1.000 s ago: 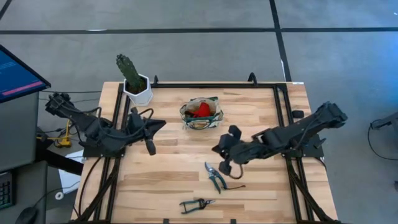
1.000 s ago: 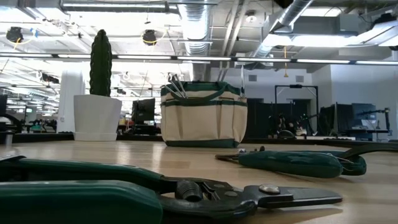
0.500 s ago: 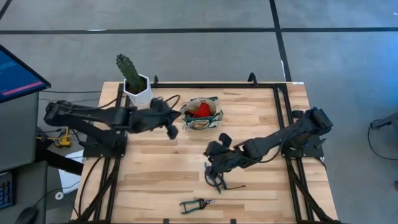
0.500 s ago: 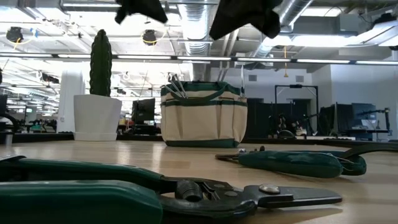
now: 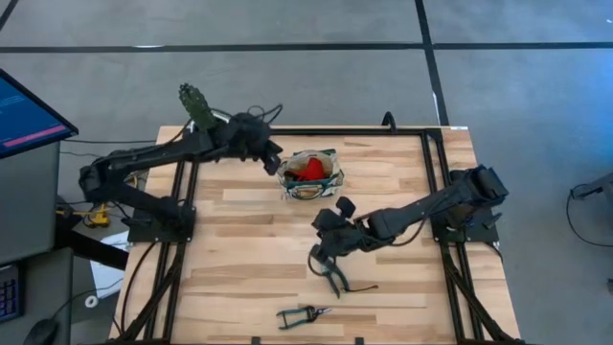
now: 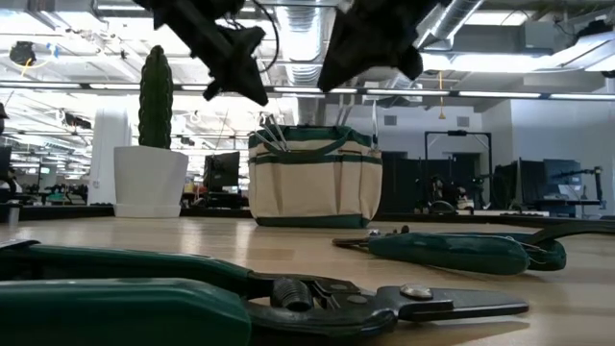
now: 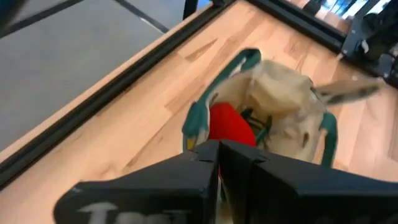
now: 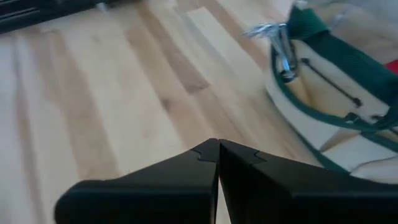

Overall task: Pick & Place Garden tools in Gardening bag
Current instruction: Adjust the gardening bag on the table

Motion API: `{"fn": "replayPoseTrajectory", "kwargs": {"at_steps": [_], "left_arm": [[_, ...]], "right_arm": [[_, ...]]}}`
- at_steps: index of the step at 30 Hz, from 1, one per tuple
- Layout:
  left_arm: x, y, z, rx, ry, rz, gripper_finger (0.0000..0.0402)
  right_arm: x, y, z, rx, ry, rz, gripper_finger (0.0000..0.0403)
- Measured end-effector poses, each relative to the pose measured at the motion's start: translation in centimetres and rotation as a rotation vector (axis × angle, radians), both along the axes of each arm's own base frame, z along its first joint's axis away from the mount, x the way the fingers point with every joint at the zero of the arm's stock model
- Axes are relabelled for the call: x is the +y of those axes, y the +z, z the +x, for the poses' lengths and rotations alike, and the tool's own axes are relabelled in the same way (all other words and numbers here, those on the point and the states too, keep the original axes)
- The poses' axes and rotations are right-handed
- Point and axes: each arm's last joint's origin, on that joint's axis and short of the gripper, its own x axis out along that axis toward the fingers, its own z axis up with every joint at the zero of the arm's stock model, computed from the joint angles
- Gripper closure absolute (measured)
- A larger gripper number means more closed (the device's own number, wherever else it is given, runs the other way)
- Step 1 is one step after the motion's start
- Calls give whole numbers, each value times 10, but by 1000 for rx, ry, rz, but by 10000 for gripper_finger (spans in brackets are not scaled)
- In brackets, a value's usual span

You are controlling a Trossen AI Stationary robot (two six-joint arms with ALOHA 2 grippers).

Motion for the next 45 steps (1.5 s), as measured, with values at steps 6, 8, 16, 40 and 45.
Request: {"fn": "replayPoseTrajectory", "kwargs": {"at_steps": [6,8,16,40,45], "left_arm": [[31,-17,15,-86,-47,-60,400],[39,-26,19,-84,-41,-72,400],[59,-60,28,-2,-7,-118,400],[72,-63,21,-18,-61,-137,400],[71,-63,21,-15,-62,-139,400]], "right_arm": [[-29,-4,7,53,18,-44,403],[-41,-5,10,77,40,-45,403],[-73,-13,20,129,101,-3,403],[-85,-11,30,106,65,33,403],[-84,24,14,96,70,35,403]]}}
